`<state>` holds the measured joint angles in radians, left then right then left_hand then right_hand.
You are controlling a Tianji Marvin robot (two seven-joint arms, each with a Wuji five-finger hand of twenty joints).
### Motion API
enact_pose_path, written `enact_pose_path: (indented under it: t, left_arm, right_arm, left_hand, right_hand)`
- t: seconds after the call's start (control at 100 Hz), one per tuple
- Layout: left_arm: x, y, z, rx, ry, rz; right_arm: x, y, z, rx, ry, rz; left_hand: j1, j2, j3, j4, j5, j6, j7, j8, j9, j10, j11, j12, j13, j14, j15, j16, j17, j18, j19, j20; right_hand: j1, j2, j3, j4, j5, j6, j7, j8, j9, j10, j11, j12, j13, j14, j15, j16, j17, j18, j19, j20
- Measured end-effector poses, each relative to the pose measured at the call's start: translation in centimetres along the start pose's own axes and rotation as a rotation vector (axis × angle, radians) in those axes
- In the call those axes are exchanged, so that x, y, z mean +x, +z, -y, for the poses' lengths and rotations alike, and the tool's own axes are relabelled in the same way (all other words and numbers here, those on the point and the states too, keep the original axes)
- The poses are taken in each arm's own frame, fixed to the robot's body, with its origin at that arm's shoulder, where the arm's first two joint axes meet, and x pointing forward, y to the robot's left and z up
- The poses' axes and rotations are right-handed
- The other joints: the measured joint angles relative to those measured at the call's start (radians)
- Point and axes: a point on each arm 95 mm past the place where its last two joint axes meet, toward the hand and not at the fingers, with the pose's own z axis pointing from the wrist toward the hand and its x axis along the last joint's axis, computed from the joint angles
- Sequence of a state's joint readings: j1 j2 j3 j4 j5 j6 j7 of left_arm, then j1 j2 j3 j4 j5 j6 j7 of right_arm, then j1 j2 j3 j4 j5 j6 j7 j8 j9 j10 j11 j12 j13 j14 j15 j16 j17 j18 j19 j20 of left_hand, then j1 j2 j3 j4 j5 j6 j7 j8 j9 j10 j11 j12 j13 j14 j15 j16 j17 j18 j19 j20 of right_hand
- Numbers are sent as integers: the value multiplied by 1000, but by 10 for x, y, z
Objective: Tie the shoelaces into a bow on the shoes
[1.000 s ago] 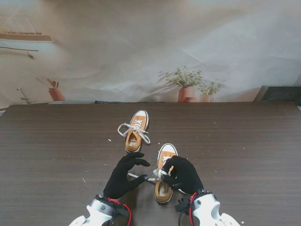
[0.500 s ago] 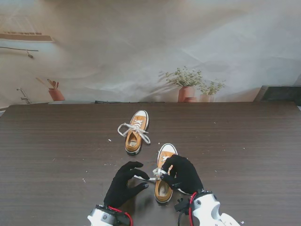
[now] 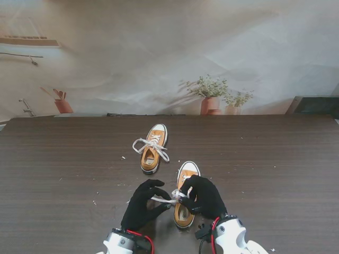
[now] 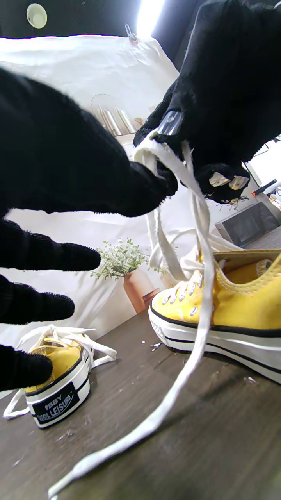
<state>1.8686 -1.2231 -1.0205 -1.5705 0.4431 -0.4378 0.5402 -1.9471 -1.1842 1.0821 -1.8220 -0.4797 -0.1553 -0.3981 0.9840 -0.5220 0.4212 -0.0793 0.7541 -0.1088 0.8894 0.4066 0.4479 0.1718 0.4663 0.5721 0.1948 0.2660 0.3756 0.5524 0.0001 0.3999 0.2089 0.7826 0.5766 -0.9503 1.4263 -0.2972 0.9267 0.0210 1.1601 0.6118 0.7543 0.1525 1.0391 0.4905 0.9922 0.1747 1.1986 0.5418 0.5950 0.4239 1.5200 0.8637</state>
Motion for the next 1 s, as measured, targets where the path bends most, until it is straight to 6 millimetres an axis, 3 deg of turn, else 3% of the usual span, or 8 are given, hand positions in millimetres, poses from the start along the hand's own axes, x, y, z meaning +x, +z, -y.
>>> enact_pose_path:
  t: [0.11, 0.19, 0.34, 0.44, 0.76, 0.83, 0.91, 1.0]
  left_arm:
    - [0, -1, 0, 5, 11, 6]
    - [-1, -2, 0, 15, 14, 10]
    - [-2, -3, -1, 21, 24, 10]
    - [-3, -3, -1, 19, 29, 8]
    - [-3, -1, -3, 13, 34, 2]
    - [-3, -1, -2, 14, 35, 2]
    - [-3, -1, -2, 15, 35, 1]
    - [-3, -1, -2, 15, 37, 1]
  right_arm:
    - [0, 0, 0, 0, 0, 2]
    - [0, 0, 0, 0, -1, 3]
    - [0, 0, 1, 2, -1, 2]
    - [0, 0, 1, 3, -1, 1]
    - [0, 0, 1, 4, -2, 0]
    - [0, 0, 1, 4, -2, 0]
    - [0, 1, 1, 4, -2, 0]
    - [0, 1, 1, 4, -1, 0]
  left_hand:
    - [0, 0, 0, 0, -3, 0, -5, 0, 0, 0, 0, 0, 0, 0, 0, 0, 3, 0, 0, 0]
    - [-1, 0, 0, 0, -55, 0, -94, -14, -1, 0, 0, 0, 0, 0, 1, 0, 3, 0, 0, 0]
    - [-55, -2, 102, 0, -75, 0, -215, -16, -6, 0, 0, 0, 0, 0, 1, 0, 3, 0, 1, 8]
    - [-106, -27, 158, 0, -76, 0, -225, -16, -10, 0, 0, 0, 0, 1, 1, 0, 3, 0, 1, 8]
    - [-112, -27, 147, -11, -76, 1, -225, -16, -10, 0, 0, 0, 0, 2, 2, 0, 3, 1, 1, 9]
    - [-112, -27, 147, -11, -76, 1, -180, -10, -10, 0, 0, 0, 0, 2, 8, 0, 3, 1, 1, 9]
    - [-33, -28, 62, -11, -76, 1, -65, 28, -10, 0, 1, 0, 0, 10, 13, 0, 4, 1, 2, 9]
    - [22, -28, 62, -5, -58, 0, 40, 73, -10, 0, 4, 0, 0, 11, 13, 0, 12, 1, 2, 9]
  right_hand:
    - [0, 0, 0, 0, 0, 0, 0, 0, 0, 0, 0, 0, 0, 0, 0, 0, 0, 0, 0, 0]
    - [0, 0, 0, 0, 0, 0, 0, 0, 0, 0, 0, 0, 0, 0, 0, 0, 0, 0, 0, 0]
    - [0, 0, 0, 0, 0, 0, 0, 0, 0, 0, 0, 0, 0, 0, 0, 0, 0, 0, 0, 0]
    - [0, 0, 0, 0, 0, 0, 0, 0, 0, 0, 0, 0, 0, 0, 0, 0, 0, 0, 0, 0]
    - [0, 0, 0, 0, 0, 0, 0, 0, 0, 0, 0, 0, 0, 0, 0, 0, 0, 0, 0, 0]
    - [0, 0, 0, 0, 0, 0, 0, 0, 0, 0, 0, 0, 0, 0, 0, 0, 0, 0, 0, 0]
    - [0, 0, 0, 0, 0, 0, 0, 0, 0, 0, 0, 0, 0, 0, 0, 0, 0, 0, 0, 0]
    - [0, 0, 0, 0, 0, 0, 0, 0, 0, 0, 0, 0, 0, 0, 0, 0, 0, 0, 0, 0]
